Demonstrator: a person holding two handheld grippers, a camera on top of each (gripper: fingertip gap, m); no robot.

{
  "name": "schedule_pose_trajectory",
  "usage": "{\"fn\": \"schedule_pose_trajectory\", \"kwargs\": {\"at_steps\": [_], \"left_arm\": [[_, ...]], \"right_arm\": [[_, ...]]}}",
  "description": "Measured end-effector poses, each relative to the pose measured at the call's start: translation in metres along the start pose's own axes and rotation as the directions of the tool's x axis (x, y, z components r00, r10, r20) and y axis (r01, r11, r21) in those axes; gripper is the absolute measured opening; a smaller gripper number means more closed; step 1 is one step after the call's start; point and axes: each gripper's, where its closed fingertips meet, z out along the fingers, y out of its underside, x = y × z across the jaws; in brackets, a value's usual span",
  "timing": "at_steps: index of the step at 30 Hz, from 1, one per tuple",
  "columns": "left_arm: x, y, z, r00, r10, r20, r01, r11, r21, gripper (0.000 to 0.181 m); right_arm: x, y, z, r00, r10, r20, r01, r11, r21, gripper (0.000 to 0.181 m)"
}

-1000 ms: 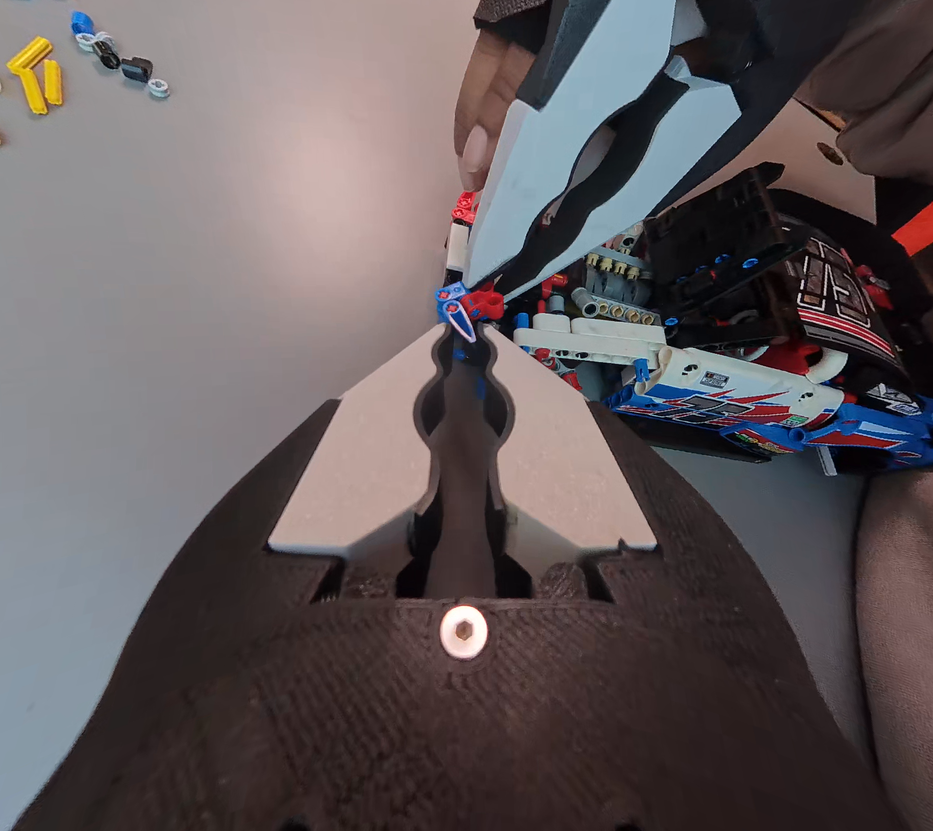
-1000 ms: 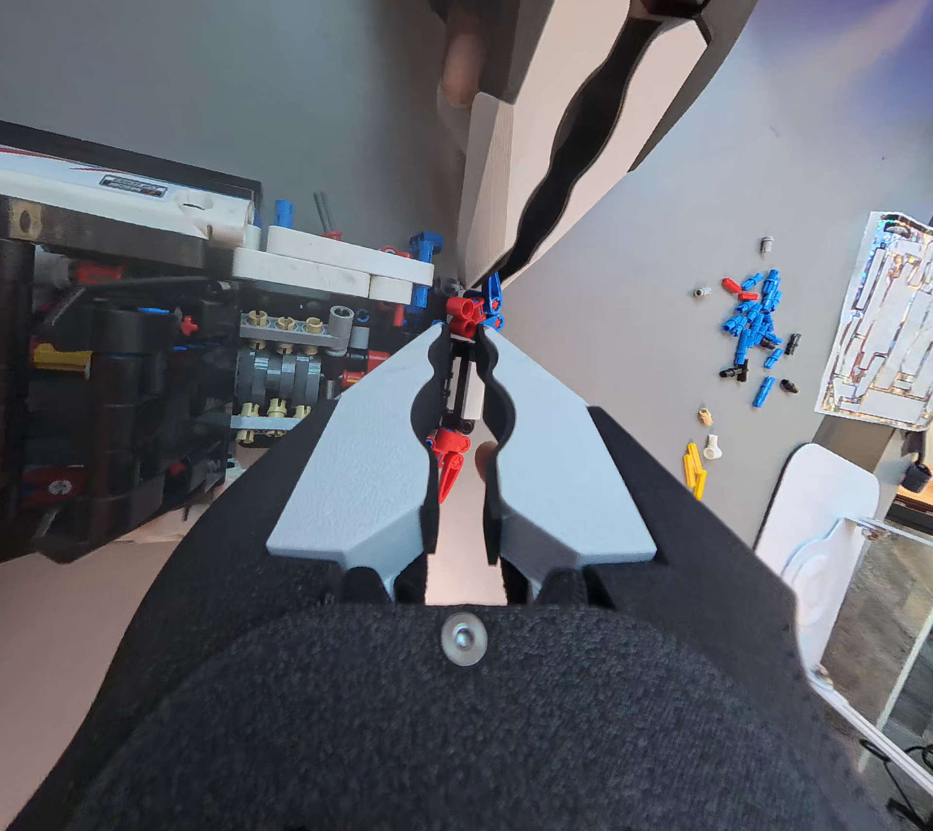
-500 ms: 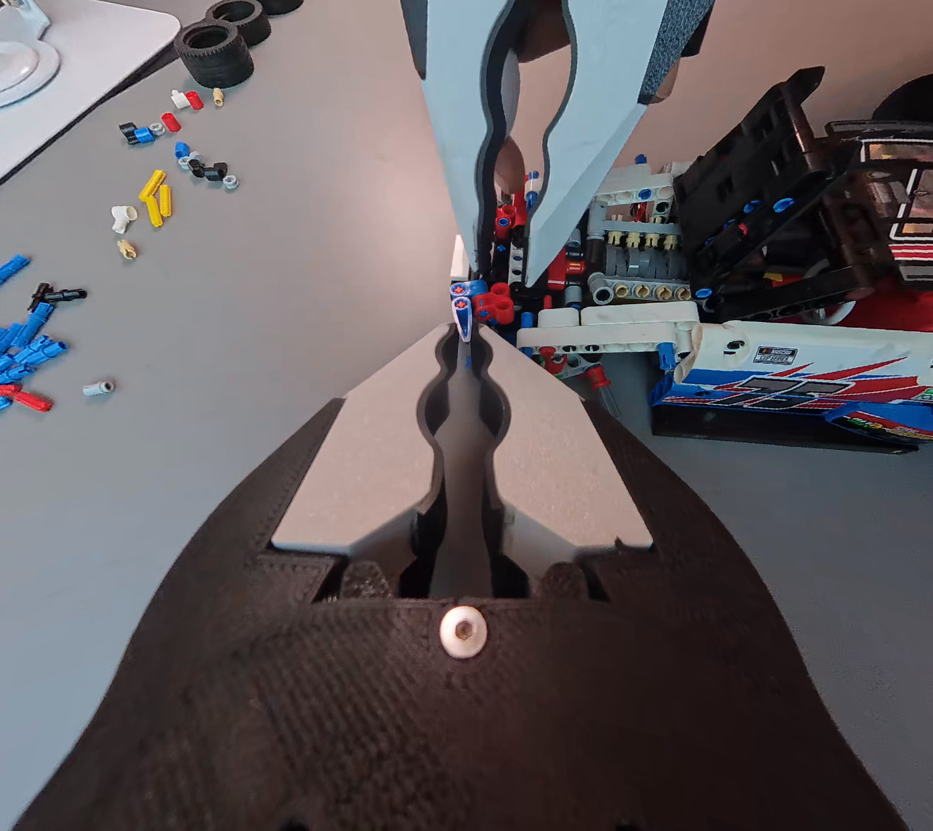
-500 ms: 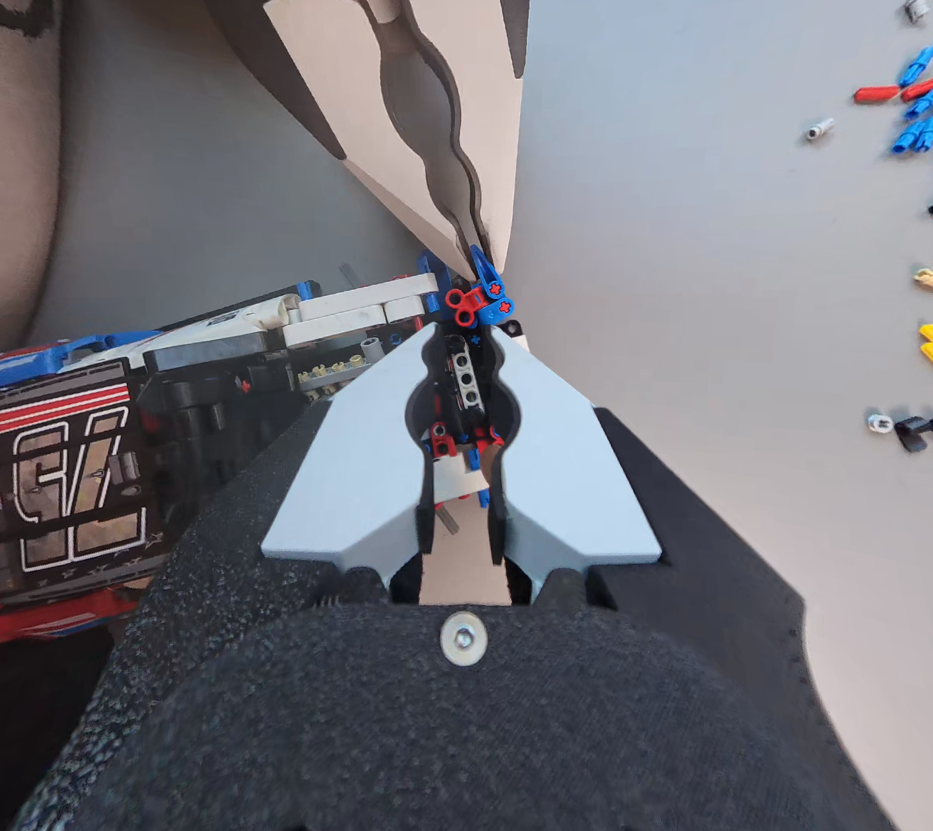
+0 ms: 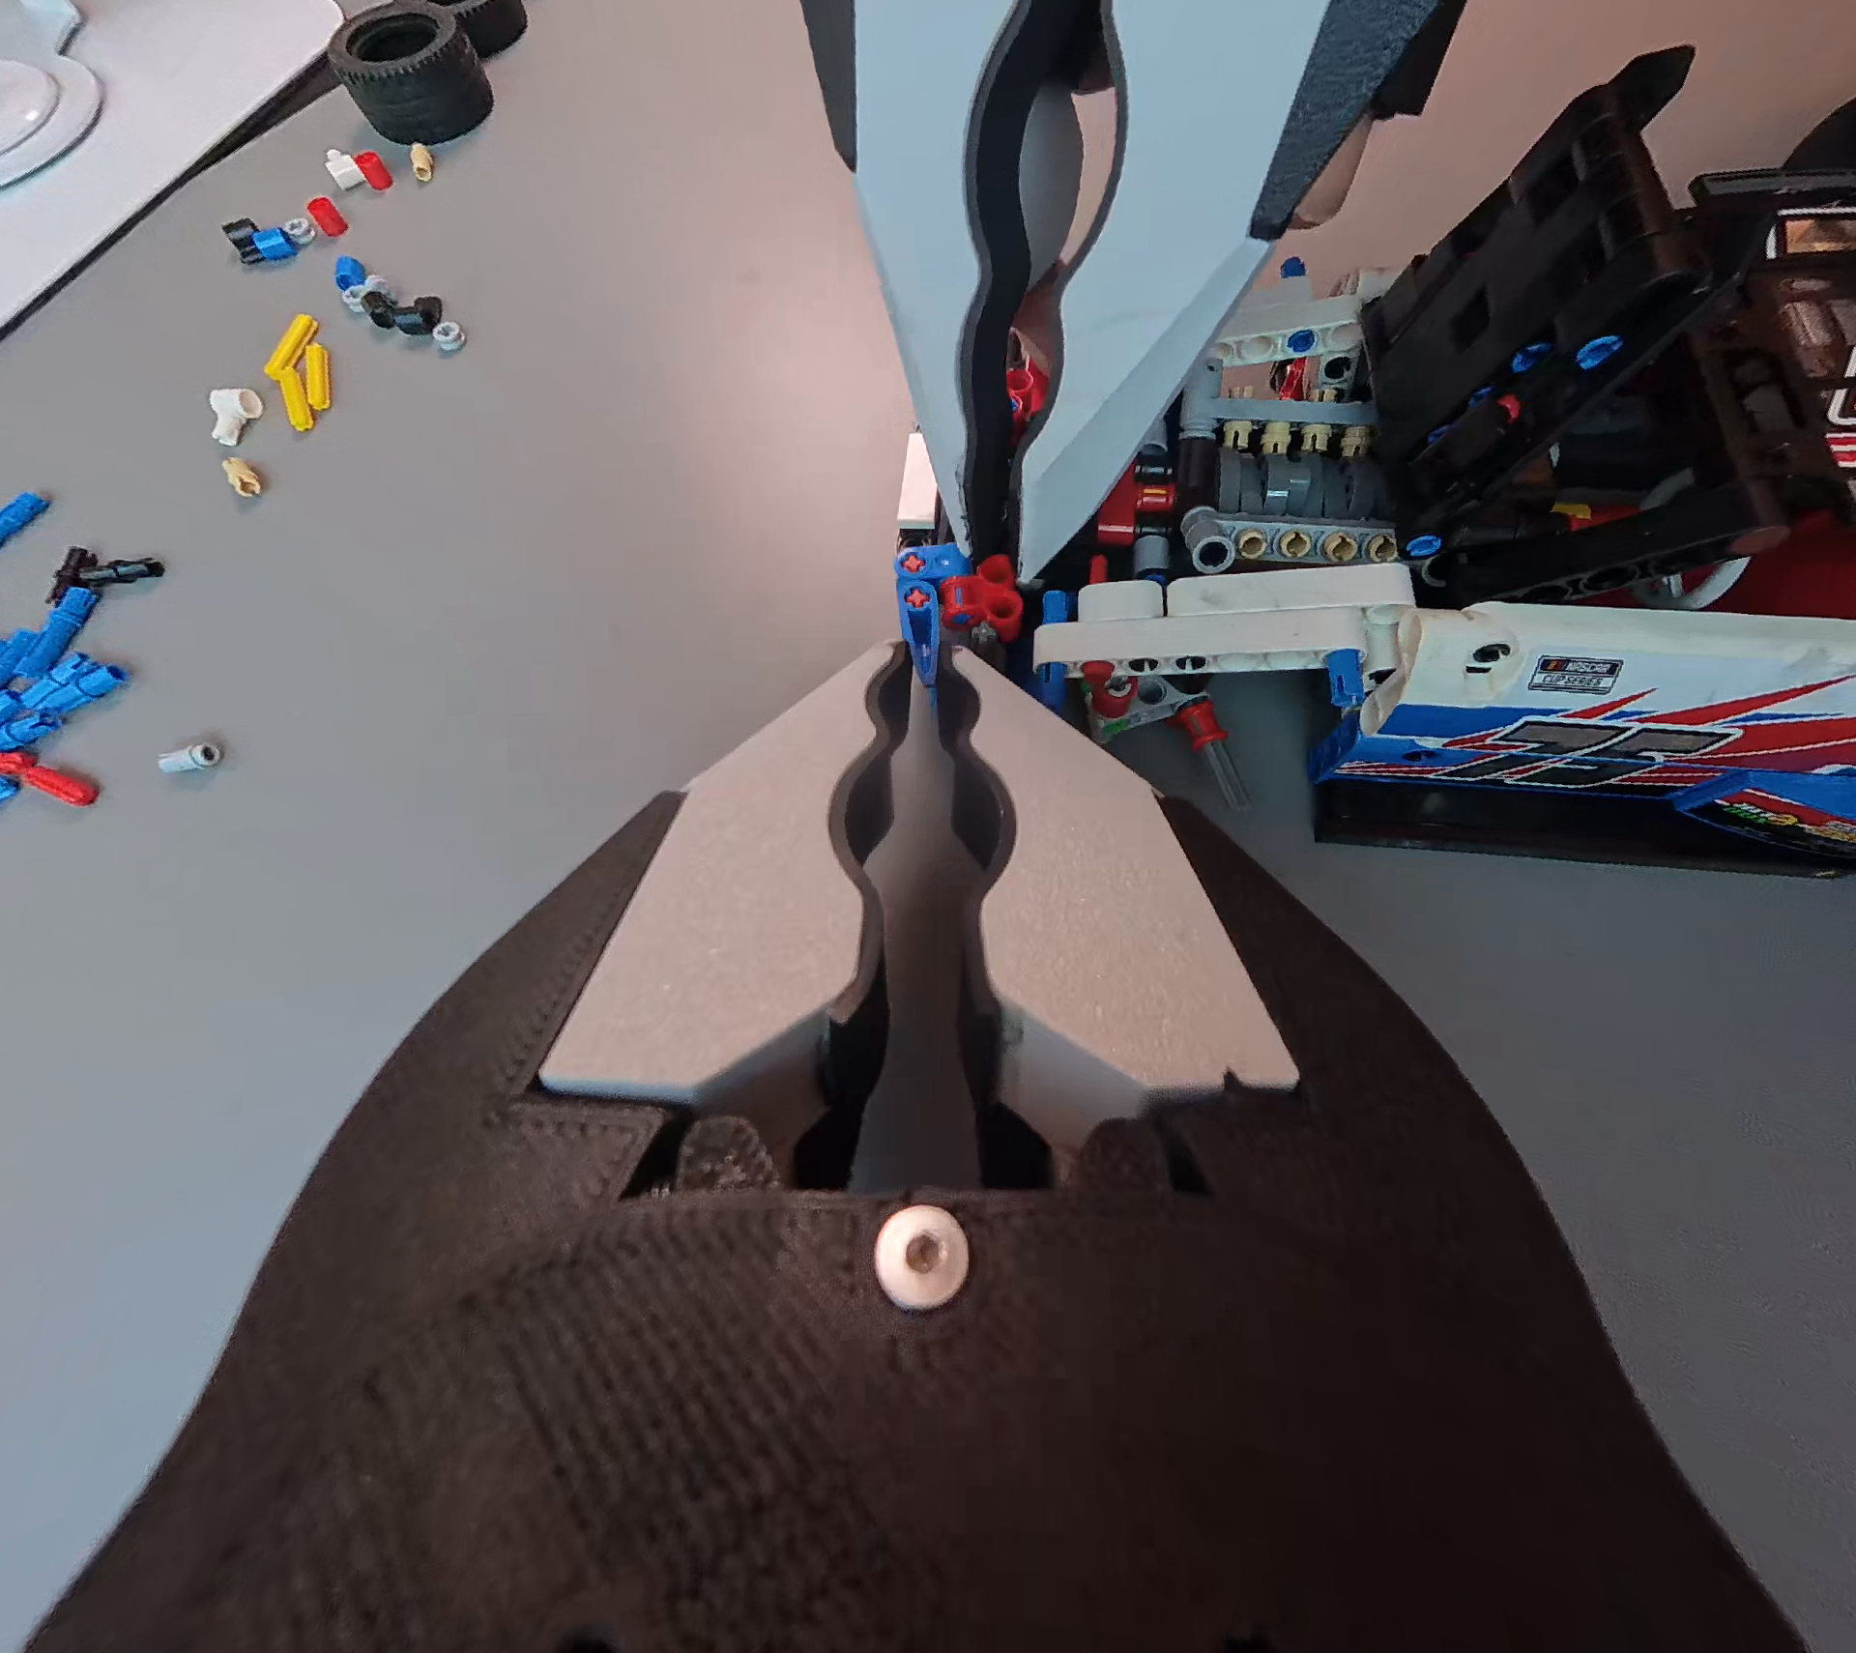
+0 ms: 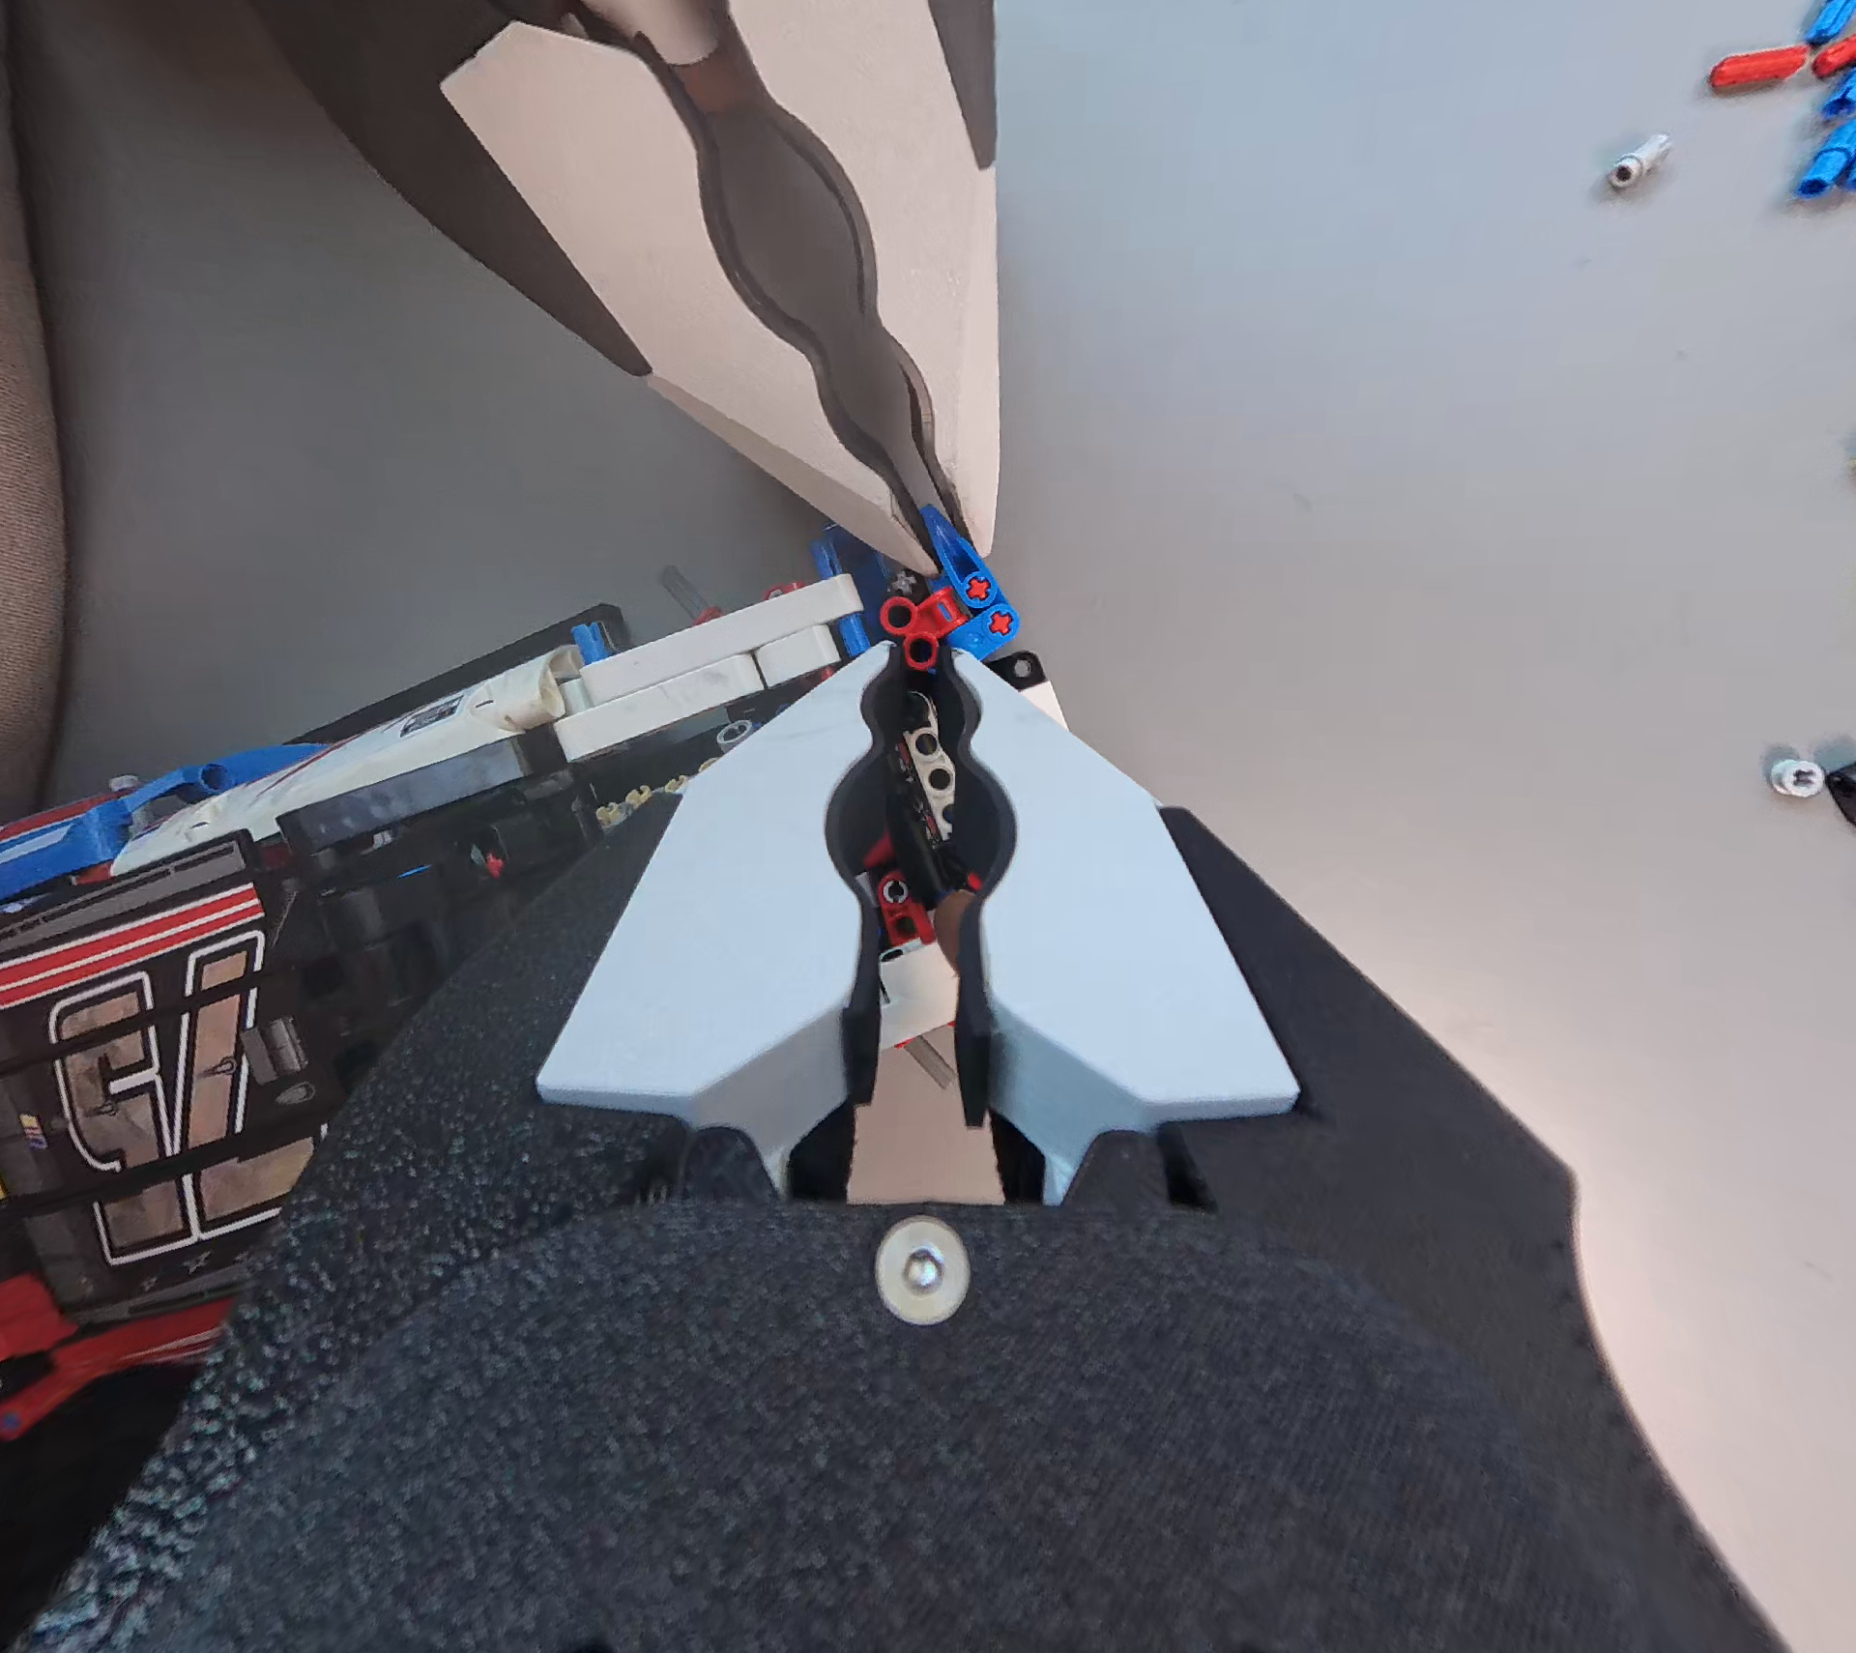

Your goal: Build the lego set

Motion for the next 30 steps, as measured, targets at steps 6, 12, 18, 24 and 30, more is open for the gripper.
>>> {"fn": "schedule_pose_trajectory", "kwargs": {"at_steps": [6, 12, 18, 24, 30], "left_arm": [[0.001, -0.003, -0.004, 0.988, -0.12, -0.097, 0.123, 0.992, 0.028, 0.006], [0.003, -0.002, -0.001, 0.986, -0.127, -0.111, 0.129, 0.992, 0.011, 0.0], [0.003, -0.002, -0.002, 0.985, -0.126, -0.115, 0.128, 0.992, 0.01, 0.0], [-0.021, 0.001, -0.005, 0.985, -0.164, -0.049, 0.164, 0.986, 0.003, 0.005], [-0.039, 0.006, -0.008, 0.979, -0.202, -0.008, 0.202, 0.979, -0.01, 0.01]], "right_arm": [[0.003, 0.0, -0.001, 0.997, -0.059, -0.04, 0.057, 0.998, -0.037, 0.002], [0.003, 0.006, 0.003, 0.994, -0.099, -0.053, 0.095, 0.993, -0.064, 0.0], [0.002, 0.003, -0.003, 0.998, -0.062, -0.009, 0.062, 0.997, -0.039, 0.004], [0.019, -0.005, -0.01, 1.0, -0.007, -0.022, 0.008, 0.999, 0.036, 0.013], [0.027, -0.004, 0.013, 0.996, 0.081, 0.047, -0.079, 0.996, -0.051, 0.02]]}}
